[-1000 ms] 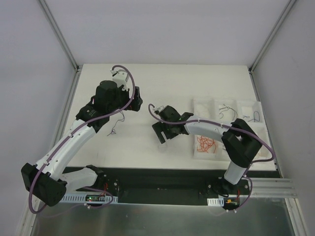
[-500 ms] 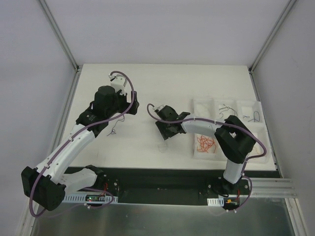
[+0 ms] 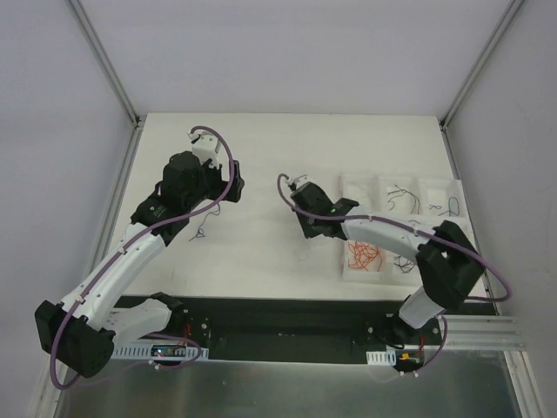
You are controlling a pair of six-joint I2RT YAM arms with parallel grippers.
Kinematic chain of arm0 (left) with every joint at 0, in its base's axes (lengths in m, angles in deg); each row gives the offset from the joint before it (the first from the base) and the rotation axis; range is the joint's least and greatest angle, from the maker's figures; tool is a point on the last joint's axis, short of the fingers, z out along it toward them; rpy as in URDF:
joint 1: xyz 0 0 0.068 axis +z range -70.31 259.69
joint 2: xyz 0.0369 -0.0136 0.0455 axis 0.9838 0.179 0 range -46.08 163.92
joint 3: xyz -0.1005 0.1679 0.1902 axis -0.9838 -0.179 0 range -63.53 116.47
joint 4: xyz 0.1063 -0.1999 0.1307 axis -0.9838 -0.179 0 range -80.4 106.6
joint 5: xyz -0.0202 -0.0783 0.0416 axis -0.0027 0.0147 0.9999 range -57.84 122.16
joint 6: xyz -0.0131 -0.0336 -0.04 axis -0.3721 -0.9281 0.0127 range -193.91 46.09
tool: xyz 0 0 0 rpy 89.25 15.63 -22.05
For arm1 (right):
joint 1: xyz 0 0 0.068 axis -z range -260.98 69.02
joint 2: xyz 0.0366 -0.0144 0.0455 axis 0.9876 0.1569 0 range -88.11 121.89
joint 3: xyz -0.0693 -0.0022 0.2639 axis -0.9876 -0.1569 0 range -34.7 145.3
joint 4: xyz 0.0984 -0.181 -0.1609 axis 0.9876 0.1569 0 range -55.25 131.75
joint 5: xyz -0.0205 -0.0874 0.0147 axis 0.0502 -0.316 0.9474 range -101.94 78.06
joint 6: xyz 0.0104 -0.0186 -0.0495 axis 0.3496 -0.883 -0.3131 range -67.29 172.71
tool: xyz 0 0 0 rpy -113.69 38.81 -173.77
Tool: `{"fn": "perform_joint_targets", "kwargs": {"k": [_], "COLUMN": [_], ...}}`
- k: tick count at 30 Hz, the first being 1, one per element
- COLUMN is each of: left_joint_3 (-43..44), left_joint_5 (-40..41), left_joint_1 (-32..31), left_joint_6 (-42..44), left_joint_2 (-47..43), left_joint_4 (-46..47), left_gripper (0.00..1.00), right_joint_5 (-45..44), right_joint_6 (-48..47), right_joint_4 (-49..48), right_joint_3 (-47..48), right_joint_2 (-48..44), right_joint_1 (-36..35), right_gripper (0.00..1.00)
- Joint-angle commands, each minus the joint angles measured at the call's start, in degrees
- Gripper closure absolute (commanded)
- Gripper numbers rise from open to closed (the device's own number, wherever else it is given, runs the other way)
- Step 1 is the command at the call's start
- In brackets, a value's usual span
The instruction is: Untangle the cables
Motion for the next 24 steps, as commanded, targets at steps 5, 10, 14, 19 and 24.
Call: {"fn": "perform_joint_targets", "kwargs": {"k": [5, 10, 14, 19, 24], "left_joint_3": [-0.5, -0.5, -0.6, -0.6, -0.7], "left_joint_5": [-0.3, -0.5, -0.8, -1.5, -2.0], "left_joint_1": [0.7, 0.9, 0.9, 0.9, 0.9], "left_joint_6": [-1.0, -1.5, -1.8, -2.0, -2.5], "left_joint_2": [0.0, -0.1, -0.2, -0.5, -0.4], "left_joint_4": [1.9, 1.9, 1.9, 1.9, 2.0], "left_gripper": [0.07, 0.07, 0.07, 0.07, 0.07], "right_joint_5": [10.7, 15.1, 21.2, 26.1, 25.0], "right_joint_6": [0.1, 0.5, 1.5, 2.1, 1.3], "right_joint_4": [1.7, 4.4, 4.7, 6.3, 8.3], "right_joint_3": [3.5, 6.5, 7.2, 9.4, 12.3], "right_joint_2": [-19.3, -21.4, -17.4, -8.5, -1.8], "right_joint_1": [14.5, 27.4, 35.0, 40.3, 41.9], "right_gripper": [0.99, 0.99, 0.99, 0.99, 0.99]}}
